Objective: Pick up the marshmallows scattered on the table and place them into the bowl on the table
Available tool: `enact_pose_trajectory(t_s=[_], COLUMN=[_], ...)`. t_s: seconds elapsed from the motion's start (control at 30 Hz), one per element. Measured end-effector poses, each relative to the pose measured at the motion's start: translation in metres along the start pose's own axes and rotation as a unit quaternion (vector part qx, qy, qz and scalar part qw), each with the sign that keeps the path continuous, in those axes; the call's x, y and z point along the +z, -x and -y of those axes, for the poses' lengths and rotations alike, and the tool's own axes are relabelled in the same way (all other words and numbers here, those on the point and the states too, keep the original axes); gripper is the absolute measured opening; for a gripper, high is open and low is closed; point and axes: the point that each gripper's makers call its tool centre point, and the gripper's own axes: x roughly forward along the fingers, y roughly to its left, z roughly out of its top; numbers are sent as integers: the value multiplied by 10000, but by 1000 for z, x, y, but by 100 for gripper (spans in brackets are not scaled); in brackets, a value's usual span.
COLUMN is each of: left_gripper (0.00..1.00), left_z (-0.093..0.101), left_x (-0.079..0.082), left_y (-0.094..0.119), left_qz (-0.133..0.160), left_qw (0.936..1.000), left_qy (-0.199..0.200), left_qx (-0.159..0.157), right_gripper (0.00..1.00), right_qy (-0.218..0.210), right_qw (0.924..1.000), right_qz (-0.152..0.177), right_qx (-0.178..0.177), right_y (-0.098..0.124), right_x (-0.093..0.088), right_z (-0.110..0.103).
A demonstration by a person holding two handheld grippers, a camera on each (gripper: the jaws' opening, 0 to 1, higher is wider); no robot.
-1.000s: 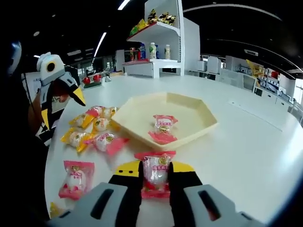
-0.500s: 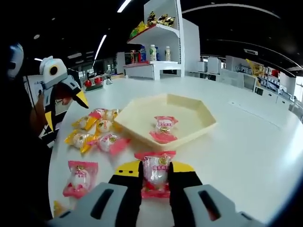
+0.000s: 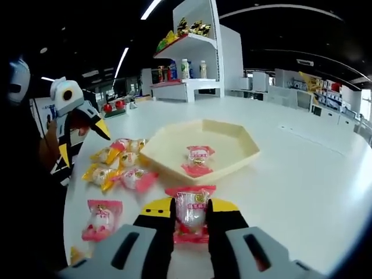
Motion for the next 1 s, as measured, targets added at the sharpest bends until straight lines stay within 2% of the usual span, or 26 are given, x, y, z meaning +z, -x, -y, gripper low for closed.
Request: enact_pose_trajectory(t_s=[0.17,0.83,1.0], left_gripper=[60,60,60], left_z=[1,0,-1], left_x=[4,1,-1], left_y=[1,1,2], left_qz=[42,-11,-24], left_qw=[10000,10000,10000], left_qy=[-49,-43,-41], left_qx=[-23,-8,-4], right_gripper=[22,22,22], right_qy=[12,166,325], right_qw=[9999,9997,9985], right_qz=[66,192,432], right_qx=[77,-13,-63], right_y=[2,7,9], right_x=[4,20,34], right_z=[-4,-2,-4])
